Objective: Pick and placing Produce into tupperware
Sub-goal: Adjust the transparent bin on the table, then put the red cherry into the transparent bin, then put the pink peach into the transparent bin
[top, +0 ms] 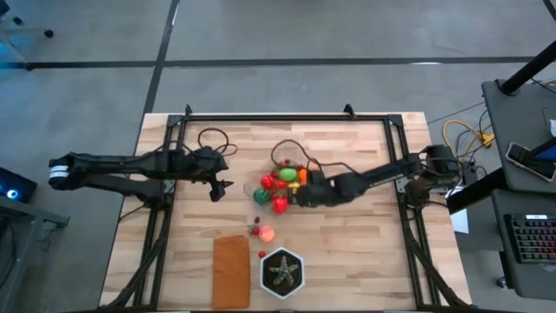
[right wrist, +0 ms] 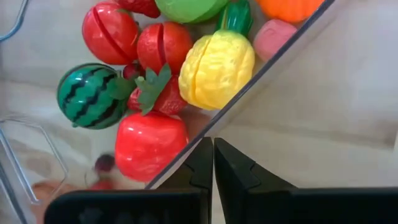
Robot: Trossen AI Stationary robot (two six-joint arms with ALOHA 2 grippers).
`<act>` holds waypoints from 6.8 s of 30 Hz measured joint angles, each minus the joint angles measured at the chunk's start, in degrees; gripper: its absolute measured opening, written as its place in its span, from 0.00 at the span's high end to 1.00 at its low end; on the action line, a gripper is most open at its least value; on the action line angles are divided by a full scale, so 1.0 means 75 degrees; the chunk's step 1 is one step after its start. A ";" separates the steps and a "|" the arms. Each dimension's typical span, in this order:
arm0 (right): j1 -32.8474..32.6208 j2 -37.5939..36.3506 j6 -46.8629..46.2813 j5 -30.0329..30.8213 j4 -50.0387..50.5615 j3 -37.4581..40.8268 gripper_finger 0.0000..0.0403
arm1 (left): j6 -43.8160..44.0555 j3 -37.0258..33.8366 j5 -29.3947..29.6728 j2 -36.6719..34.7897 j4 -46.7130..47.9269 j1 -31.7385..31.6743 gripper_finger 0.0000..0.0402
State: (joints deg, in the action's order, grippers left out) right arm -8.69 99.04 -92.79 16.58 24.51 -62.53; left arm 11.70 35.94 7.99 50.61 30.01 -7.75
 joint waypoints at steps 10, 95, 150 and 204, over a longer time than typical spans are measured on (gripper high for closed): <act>0.0973 0.0000 0.1362 -0.0408 0.0044 -0.0132 0.98 | -0.0016 -0.0003 -0.0624 0.1371 -0.0003 0.0006 0.33; -0.2205 -0.1072 -0.2227 0.1602 0.3107 -0.0233 0.98 | 0.5812 0.1900 0.0755 0.6135 -0.1728 0.3281 0.63; -0.2153 -0.1064 -0.1855 0.1605 0.2808 -0.0214 0.60 | -0.0012 0.1960 -0.2151 0.3573 -0.2187 -0.0602 0.38; -0.0362 -0.0557 -0.0447 -0.4291 -0.0506 0.0039 0.54 | 0.0980 -0.2732 -0.0674 -0.0387 -0.4451 -0.3042 0.36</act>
State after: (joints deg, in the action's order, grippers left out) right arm -11.41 94.87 -96.14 -15.60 20.71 -62.24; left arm 19.05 15.45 2.94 47.71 -3.37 -30.57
